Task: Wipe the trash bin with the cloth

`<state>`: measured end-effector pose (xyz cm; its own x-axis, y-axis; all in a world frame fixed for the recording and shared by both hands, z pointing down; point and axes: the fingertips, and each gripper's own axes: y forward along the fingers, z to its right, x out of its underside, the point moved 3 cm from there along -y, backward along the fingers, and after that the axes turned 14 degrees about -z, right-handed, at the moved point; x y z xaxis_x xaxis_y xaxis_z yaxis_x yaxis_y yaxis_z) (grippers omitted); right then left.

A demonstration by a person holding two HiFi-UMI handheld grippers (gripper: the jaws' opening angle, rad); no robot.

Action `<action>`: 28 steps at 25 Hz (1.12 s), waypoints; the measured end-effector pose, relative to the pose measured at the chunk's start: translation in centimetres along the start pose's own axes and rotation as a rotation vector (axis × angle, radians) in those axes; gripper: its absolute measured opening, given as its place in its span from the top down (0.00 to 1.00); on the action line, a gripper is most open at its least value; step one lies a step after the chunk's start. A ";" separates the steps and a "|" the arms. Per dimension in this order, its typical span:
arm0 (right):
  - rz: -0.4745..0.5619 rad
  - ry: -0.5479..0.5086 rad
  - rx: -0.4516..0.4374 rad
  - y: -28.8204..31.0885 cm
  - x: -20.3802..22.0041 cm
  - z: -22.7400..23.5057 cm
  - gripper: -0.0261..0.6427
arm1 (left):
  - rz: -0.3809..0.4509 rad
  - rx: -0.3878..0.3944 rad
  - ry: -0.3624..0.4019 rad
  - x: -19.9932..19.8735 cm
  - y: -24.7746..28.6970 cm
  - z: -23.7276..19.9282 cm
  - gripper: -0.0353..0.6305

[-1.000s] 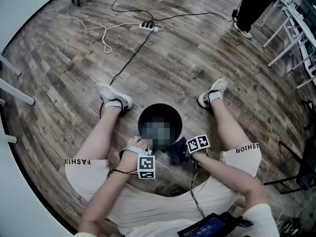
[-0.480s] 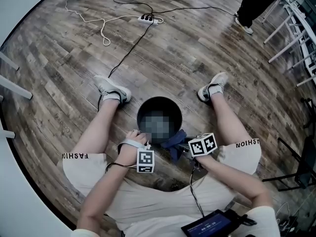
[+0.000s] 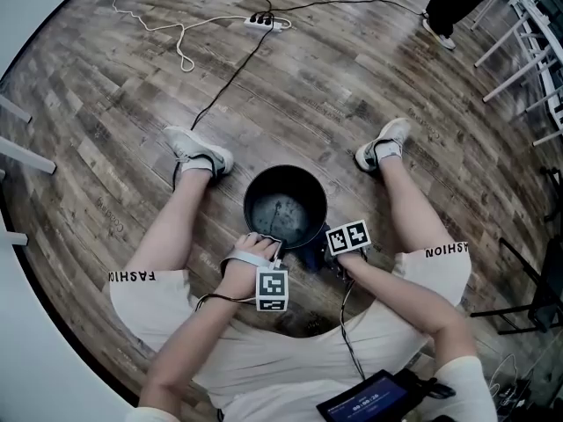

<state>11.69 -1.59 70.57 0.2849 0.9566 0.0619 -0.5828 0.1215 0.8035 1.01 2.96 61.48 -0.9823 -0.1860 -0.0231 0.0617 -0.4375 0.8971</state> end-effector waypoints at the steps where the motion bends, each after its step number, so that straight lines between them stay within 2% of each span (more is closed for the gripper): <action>1: 0.002 0.024 -0.007 0.9 -0.1 0.9 0.83 | -0.003 0.007 -0.022 -0.2 0.0 -0.1 0.81; 4: -0.008 0.068 -0.006 3.4 -0.3 3.2 0.83 | -0.014 0.022 -0.068 -0.9 0.2 -0.4 0.82; 10: -0.022 0.082 0.087 8.5 -0.4 7.5 0.83 | -0.020 0.043 -0.132 -1.5 0.4 -0.8 0.82; 14: 0.059 0.138 0.072 8.6 -0.8 7.4 0.83 | -0.047 0.029 -0.193 -1.8 0.7 -1.1 0.82; 17: 0.042 0.172 0.060 7.8 -0.5 6.6 0.83 | -0.020 0.032 -0.205 -1.8 0.5 -1.2 0.82; 18: 0.030 0.169 0.052 7.1 -0.4 6.1 0.83 | -0.001 0.027 -0.203 -1.7 0.2 -1.3 0.82; 20: 0.010 0.136 0.033 5.3 0.0 4.6 0.83 | 0.018 0.007 -0.183 -0.8 -0.4 -1.5 0.74; 23: -0.003 0.076 0.013 1.6 0.9 2.1 0.83 | 0.009 0.017 -0.147 1.3 -0.4 -1.7 0.69; 28: 0.085 0.026 -0.045 -4.8 1.1 -2.8 0.83 | -0.040 0.025 -0.052 4.2 0.8 -1.2 0.68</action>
<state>12.69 -0.37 65.14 0.2135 0.9704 0.1131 -0.6379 0.0508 0.7684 -2.85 0.80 61.60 -0.9918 -0.1224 -0.0362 0.0189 -0.4215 0.9066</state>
